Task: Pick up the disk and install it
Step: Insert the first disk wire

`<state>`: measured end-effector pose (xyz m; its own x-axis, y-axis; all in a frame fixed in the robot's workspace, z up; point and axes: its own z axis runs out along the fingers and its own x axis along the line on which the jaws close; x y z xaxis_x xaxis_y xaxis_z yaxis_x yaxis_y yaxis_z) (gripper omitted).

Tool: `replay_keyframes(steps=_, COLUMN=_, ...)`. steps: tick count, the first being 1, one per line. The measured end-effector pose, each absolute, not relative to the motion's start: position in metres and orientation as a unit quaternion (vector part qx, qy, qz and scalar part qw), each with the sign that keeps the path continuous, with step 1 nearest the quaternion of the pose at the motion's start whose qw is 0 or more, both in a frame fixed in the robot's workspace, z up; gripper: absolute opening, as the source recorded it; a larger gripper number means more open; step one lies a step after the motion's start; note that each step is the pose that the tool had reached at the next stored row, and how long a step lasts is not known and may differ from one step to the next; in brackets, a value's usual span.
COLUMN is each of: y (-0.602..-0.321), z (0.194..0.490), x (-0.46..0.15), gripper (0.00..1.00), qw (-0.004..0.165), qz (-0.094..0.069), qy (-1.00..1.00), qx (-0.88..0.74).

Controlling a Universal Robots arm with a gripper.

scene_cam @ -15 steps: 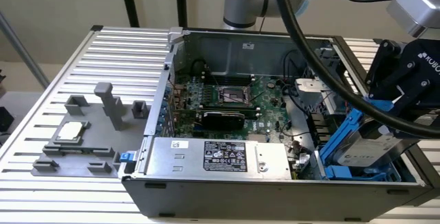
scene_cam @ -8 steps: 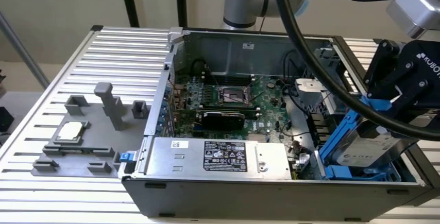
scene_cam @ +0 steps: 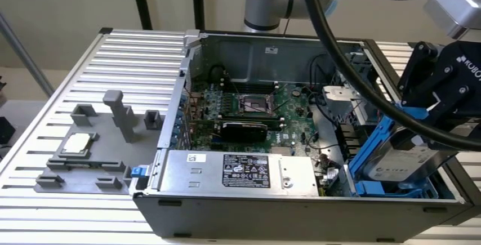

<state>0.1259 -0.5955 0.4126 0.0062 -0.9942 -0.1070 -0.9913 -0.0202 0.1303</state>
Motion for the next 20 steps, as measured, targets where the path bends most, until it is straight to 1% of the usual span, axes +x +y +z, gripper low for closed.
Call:
replay_keyframes(steps=5, y=-0.5955, z=0.4133, x=0.1259, gripper=0.0, qw=0.009, qz=-0.084, qy=-0.698, qx=0.711)
replay_keyframes(steps=10, y=-0.5955, z=0.413, x=0.1259, gripper=0.0, qw=0.002, qz=-0.091, qy=-0.693, qx=0.716)
replay_keyframes(steps=20, y=-0.5978, z=0.4074, x=0.1274, gripper=0.0, qw=0.0, qz=-0.095, qy=-0.679, qx=0.728)
